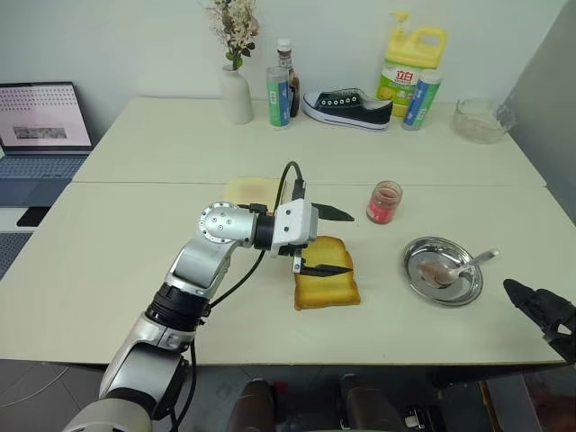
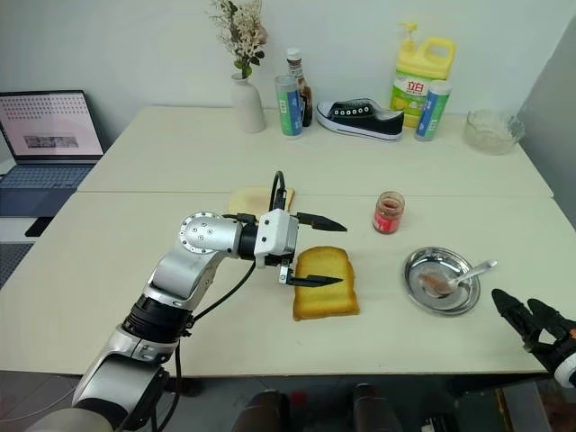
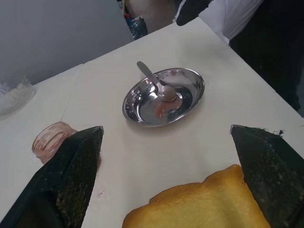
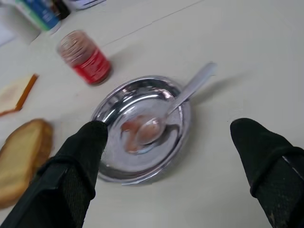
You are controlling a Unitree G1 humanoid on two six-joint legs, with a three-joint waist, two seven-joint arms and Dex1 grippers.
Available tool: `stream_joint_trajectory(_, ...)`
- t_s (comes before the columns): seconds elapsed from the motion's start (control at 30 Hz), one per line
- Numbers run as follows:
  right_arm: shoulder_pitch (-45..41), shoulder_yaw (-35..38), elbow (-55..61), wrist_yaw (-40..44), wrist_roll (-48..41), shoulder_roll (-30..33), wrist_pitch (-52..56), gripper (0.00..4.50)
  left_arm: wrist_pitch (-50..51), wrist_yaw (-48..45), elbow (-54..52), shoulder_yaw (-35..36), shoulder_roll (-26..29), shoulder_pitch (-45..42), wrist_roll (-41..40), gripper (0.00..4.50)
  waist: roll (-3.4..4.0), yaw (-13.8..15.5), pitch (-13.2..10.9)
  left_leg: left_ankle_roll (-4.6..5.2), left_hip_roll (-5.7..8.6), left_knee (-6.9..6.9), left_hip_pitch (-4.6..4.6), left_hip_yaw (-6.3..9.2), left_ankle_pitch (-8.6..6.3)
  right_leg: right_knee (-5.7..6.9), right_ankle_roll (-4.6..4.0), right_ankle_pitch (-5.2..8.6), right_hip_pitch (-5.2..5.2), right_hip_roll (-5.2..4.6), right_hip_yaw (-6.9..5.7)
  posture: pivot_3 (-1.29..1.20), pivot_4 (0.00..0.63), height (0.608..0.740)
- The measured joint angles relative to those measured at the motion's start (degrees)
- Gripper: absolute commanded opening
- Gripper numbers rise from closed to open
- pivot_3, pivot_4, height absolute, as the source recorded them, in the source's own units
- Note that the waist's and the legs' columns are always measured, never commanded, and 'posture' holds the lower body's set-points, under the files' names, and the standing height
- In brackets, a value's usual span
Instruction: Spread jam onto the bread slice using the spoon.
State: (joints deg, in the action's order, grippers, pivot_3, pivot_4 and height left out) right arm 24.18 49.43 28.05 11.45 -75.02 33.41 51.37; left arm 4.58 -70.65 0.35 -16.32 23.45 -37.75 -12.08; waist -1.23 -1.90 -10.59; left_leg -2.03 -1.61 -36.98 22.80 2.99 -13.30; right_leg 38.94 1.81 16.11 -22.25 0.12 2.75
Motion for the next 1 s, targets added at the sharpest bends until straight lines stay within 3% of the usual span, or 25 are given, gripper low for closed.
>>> stream_joint_trajectory(0.17, -15.6, -6.1, -17.8, -0.6, -0.8, -0.4, -0.8, 4.5, 2.7, 0.5, -0.8, -2.4, -3.1, -0.4, -0.7, 4.48, 0.15, 0.0, 0.1, 0.01, 0.03, 0.01, -0.06, -0.08, 0.0, 0.01, 0.03, -0.05, -0.02, 0.04, 0.11, 0.0, 0.15, 0.74)
stream_joint_trajectory(0.37, -22.1, -11.9, -30.1, 5.0, 3.2, 2.1, 0.7, 4.5, 5.2, 2.0, -2.1, -1.9, -1.4, -0.4, -0.7, 4.48, 0.33, 0.2, 0.1, 0.03, -0.02, 0.09, 0.01, 0.02, -0.01, -0.01, -0.01, 0.05, -0.07, 0.12, 0.03, 0.0, 0.15, 0.74)
stream_joint_trajectory(1.0, -34.4, -15.1, -44.6, 14.4, 15.5, 3.2, 0.4, 4.5, 9.2, 6.1, -7.1, -1.8, 0.1, 1.4, -0.8, 4.48, 0.31, -0.1, 0.1, 0.02, -0.02, 0.01, -0.1, -0.12, -0.01, 0.02, 0.11, -0.06, -0.02, 0.12, 0.19, 0.0, 0.15, 0.74)
